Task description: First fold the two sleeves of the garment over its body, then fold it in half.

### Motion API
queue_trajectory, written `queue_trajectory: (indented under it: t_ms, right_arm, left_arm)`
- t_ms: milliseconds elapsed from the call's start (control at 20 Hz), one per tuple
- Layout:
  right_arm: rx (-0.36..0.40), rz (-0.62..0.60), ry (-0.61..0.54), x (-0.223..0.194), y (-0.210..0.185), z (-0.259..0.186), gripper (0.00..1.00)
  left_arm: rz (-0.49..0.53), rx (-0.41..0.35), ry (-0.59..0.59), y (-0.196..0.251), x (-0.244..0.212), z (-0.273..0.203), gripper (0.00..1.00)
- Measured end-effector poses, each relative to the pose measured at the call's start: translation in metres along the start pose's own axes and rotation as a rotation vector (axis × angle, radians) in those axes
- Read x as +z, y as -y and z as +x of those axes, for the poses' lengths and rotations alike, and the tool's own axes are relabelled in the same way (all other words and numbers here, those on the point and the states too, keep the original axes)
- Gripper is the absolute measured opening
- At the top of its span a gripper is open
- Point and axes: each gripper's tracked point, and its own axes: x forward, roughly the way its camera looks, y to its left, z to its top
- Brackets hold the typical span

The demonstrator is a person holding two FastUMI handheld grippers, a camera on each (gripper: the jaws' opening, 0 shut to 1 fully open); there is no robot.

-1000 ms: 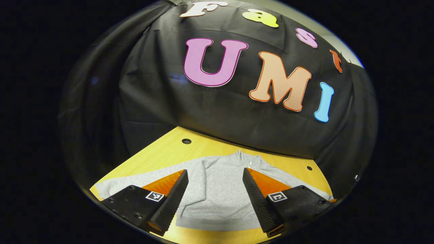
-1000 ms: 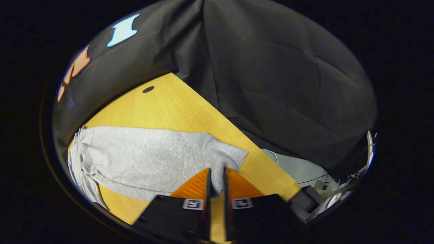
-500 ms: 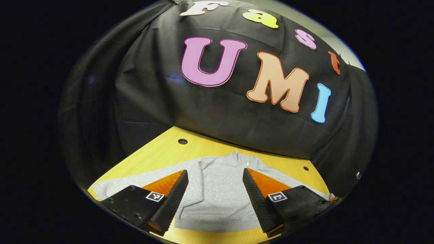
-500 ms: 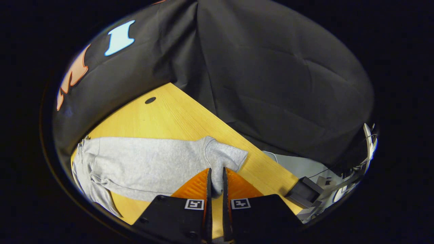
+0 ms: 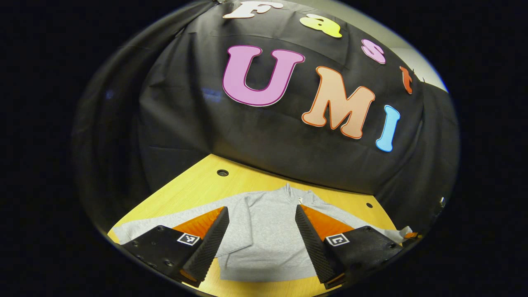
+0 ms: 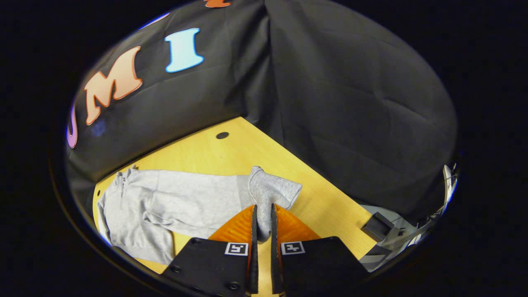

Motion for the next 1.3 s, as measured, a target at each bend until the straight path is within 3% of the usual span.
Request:
queue_trajectory:
  t_ms: [550,1000,1300]
  right_arm:
    - [0.325,-0.057,0.085,0.024,-0.025,-0.02,0.14]
    - [0.589,-0.13,0.044,0.026,-0.034,-0.025,0.14]
    - [0.754,-0.239,-0.007,0.023,-0.037,-0.029,0.14]
  left_arm:
    - [-0.012,0.043,-0.005,-0.06,0.002,-0.028,0.94]
    - [-0.005,0.11,-0.03,-0.113,-0.011,-0.04,0.95]
    - [0.0,0.164,-0.043,-0.146,-0.021,-0.049,0.94]
